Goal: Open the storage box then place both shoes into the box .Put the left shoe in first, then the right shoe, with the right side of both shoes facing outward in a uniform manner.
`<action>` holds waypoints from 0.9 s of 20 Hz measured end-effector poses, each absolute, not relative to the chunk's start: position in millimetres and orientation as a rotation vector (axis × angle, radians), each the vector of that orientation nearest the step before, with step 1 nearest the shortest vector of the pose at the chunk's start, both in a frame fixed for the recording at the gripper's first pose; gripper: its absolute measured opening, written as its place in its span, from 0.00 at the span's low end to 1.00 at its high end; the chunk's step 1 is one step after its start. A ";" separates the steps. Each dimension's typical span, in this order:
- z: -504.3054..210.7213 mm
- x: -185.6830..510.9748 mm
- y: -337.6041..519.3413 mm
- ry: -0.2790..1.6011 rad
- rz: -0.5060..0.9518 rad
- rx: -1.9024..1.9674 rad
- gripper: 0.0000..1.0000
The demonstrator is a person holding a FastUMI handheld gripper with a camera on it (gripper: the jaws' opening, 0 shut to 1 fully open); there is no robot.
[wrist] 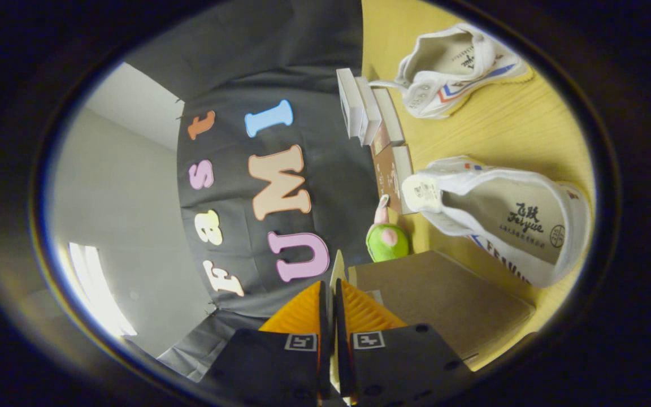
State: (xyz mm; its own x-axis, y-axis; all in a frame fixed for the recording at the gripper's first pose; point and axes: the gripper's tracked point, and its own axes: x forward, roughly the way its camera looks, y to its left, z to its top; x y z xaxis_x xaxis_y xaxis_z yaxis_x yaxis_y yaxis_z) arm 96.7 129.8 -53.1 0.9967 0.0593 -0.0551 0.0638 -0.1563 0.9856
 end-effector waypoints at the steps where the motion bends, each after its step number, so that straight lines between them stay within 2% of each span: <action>1: -49.7 97.8 129.7 0.079 0.007 1.718 0.11; 11: 55.2 102.9 159.9 -0.008 0.202 1.566 0.15; 18: 127.2 113.0 244.8 0.083 0.339 1.455 0.15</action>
